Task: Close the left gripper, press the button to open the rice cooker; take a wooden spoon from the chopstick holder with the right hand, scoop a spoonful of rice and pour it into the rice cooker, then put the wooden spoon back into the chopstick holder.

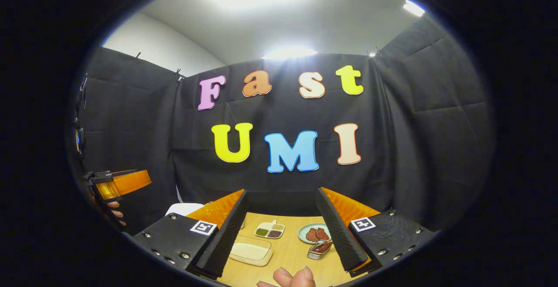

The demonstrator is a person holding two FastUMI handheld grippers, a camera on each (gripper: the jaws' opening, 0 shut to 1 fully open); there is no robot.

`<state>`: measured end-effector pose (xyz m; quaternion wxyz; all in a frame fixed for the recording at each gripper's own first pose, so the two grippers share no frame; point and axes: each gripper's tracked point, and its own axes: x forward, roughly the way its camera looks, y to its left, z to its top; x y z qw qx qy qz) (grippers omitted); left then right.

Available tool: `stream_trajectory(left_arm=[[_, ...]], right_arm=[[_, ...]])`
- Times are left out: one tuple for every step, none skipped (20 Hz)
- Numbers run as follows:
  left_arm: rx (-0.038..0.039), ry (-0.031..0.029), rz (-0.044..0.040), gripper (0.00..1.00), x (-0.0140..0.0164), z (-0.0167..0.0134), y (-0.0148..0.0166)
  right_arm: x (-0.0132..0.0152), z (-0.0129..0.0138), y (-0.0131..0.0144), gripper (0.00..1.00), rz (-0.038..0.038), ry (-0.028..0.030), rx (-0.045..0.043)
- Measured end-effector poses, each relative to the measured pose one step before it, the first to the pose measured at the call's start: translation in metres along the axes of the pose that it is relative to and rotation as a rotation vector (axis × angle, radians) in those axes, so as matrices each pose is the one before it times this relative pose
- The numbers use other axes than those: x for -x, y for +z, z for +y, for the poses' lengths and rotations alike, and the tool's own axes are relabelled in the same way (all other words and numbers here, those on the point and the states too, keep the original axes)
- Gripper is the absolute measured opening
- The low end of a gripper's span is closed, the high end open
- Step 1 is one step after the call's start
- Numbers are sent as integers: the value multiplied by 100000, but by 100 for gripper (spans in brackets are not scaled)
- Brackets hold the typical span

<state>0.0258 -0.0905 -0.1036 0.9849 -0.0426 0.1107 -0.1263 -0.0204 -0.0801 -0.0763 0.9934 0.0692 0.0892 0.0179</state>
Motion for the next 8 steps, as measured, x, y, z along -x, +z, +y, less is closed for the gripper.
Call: stream_trajectory(left_arm=[[-30, 266, 43, 94, -28, 580, -38], [494, 454, 484, 94, -19, 594, -120], [1239, 38, 409, 94, 32, 308, -128], [1251, -49, 271, 94, 15, 245, -42], [710, 32, -65, 94, -69, 359, -81], [-104, 138, -203, 94, -28, 397, 201], [-870, 343, -298, 94, 85, 473, 299], [-1198, 598, -532, 94, 177, 499, 366]], right_arm=[[-83, 89, 275, 96, -1024, -590, 1577], [-84, 50, 143, 96, -398, -1352, 2555], [-26, -118, 159, 96, -390, -1781, 2740], [18, -180, 281, 96, -459, -2335, 2060], [106, 43, 318, 96, -624, -1680, 1052], [-7, 235, 450, 96, -808, -737, 119], [-16, 188, 416, 96, -983, -647, -361], [86, 19, 448, 96, -1035, -997, -482]])
